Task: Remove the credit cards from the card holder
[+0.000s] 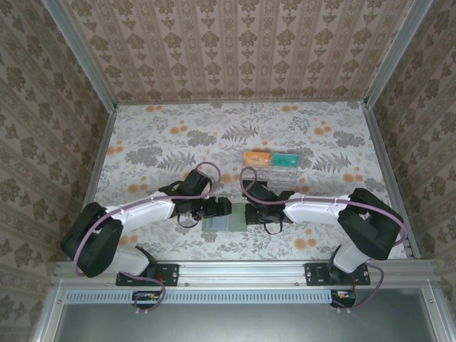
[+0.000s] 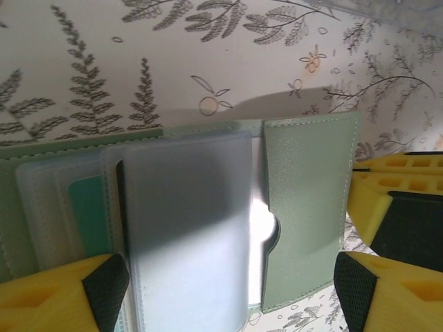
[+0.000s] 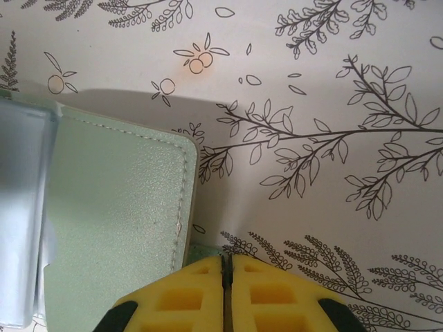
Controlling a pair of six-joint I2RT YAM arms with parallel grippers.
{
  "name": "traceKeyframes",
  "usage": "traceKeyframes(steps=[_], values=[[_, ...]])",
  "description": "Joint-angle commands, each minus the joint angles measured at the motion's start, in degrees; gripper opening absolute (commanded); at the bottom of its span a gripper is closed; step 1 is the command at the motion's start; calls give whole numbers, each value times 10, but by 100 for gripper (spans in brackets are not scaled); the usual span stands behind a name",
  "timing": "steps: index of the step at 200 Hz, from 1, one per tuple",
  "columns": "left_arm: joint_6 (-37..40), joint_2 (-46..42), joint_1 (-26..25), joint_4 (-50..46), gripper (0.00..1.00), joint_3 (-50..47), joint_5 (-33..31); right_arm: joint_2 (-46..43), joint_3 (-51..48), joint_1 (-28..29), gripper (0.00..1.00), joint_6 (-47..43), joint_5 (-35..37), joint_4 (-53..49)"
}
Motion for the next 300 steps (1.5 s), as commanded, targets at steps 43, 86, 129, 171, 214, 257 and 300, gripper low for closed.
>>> traceKeyframes(steps=[43,86,129,171,214,257,300], values=[[-20,-4,-3,63,87,-25,50,10,12,4,9,1,-5,2],[-17,-21,-3,57,90,-20,53,11,12,5,10,2,-5,3],[-11,-36,-6,58,91,-14,61,12,12,5,10,1,-4,1],[4,-43,-17,42,90,5,61,11,11,5,11,3,-4,3],[-1,-1,-32,77,88,14,90,1,8,5,12,4,4,1],[1,31,-47,78,88,47,89,-74,-23,4,23,17,56,-11],[0,85,-56,82,86,76,97,-159,-62,0,28,32,82,-34]])
